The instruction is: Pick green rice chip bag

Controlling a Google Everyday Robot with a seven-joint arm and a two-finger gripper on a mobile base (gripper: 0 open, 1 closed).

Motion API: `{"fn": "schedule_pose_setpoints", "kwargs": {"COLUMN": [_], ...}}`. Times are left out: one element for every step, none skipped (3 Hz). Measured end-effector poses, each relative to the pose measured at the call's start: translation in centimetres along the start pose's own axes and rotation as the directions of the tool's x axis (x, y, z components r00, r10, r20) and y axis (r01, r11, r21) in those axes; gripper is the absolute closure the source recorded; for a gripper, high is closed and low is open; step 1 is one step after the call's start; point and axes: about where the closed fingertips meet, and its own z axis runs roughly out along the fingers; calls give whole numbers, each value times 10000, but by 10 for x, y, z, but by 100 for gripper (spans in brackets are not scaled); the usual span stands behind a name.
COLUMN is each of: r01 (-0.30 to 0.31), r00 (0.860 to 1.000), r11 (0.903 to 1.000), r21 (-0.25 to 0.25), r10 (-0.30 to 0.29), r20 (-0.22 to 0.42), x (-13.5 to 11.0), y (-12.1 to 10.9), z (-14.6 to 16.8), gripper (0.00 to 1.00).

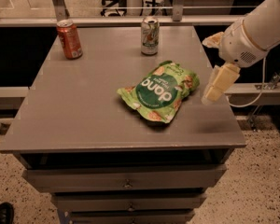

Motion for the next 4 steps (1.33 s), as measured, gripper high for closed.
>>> {"fn": "schedule_pose_setpoints", "kwargs": {"r01": [-103, -328, -599, -819], "r00": [9967, 9907, 9861, 9840], "r11": [9995, 9975, 9927, 9878], "r21": [-311, -619, -1049, -1327], "r10": [127, 406, 752, 1013], "r20": [803, 1296, 1483, 1468], "x": [-8, -13, -16, -19], "y": [-18, -24, -23, -23], "z": [40, 66, 90, 99], "gripper": [0, 0, 16, 39]}}
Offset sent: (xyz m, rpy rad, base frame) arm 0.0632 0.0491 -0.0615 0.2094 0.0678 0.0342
